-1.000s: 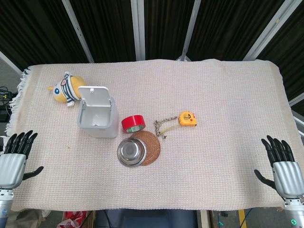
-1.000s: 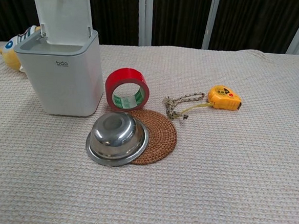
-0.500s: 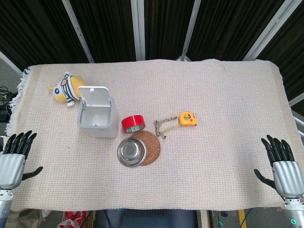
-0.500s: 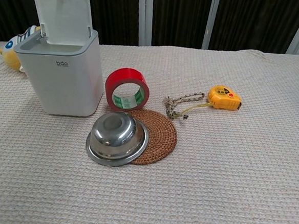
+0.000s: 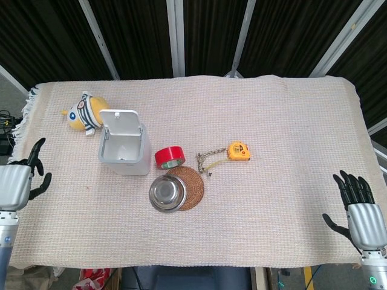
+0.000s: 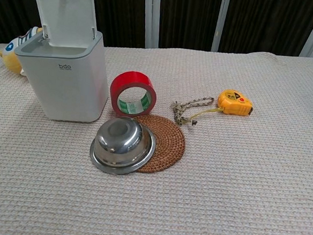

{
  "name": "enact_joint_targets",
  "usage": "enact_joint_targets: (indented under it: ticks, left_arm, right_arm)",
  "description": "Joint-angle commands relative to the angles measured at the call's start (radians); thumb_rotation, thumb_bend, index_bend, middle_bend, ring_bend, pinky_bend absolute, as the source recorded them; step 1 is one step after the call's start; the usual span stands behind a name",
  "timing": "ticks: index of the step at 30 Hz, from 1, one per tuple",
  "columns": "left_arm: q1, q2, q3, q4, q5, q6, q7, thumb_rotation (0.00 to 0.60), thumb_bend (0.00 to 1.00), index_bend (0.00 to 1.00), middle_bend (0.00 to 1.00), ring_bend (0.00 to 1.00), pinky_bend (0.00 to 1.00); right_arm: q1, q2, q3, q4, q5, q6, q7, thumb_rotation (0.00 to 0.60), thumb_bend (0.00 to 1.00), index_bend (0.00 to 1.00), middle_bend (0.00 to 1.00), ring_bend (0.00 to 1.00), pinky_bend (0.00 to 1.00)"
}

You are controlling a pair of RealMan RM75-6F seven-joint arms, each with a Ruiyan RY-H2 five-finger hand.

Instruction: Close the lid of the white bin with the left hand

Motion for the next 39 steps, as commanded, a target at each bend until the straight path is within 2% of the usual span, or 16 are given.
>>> enact_joint_targets:
  ticks: [1,8,15,21,26,31,39]
  left_arm:
    - [-0.092,0.056,-0.081,-0.076,-0.107,-0.111,0.059,0.6,0.63,0.0,0.97,0.92,0.86]
    - [-0.265,0.147,-0.201,-0.18,-0.385,-0.323,0.127,0.6,0.7,0.0,1.0,0.98,0.93]
    - [-0.444,0.186,-0.251,-0.178,-0.684,-0.446,0.233,0.6,0.71,0.01,1.0,0.98,0.93]
    - [-0.591,0.169,-0.238,-0.145,-0.9,-0.476,0.323,0.6,0.72,0.09,1.0,0.98,0.93]
    - [-0.679,0.14,-0.212,-0.114,-1.024,-0.471,0.37,0.6,0.72,0.14,1.0,0.98,0.94]
    - [-0.743,0.123,-0.187,-0.096,-1.119,-0.469,0.399,0.6,0.72,0.19,1.0,0.98,0.94]
    - [-0.787,0.124,-0.16,-0.102,-1.186,-0.474,0.401,0.6,0.73,0.23,1.0,0.99,0.94]
  right_arm:
    - [0.001,0.001,0.0,-0.004,0.002,-0.002,0.002,0.6,0.24,0.0,0.0,0.0,0.0]
    - [0.004,0.0,0.0,-0.007,0.005,-0.009,0.007,0.6,0.24,0.0,0.0,0.0,0.0]
    - [0.008,0.004,0.005,-0.009,0.02,-0.022,0.026,0.6,0.24,0.0,0.0,0.0,0.0]
    - [0.007,0.008,0.003,-0.012,0.022,-0.024,0.036,0.6,0.24,0.0,0.0,0.0,0.0]
    - [0.006,0.011,0.003,-0.013,0.024,-0.025,0.044,0.6,0.24,0.0,0.0,0.0,0.0]
    - [0.005,0.012,0.003,-0.014,0.025,-0.025,0.049,0.6,0.24,0.0,0.0,0.0,0.0]
    - [0.003,0.014,0.002,-0.013,0.024,-0.022,0.051,0.6,0.24,0.0,0.0,0.0,0.0]
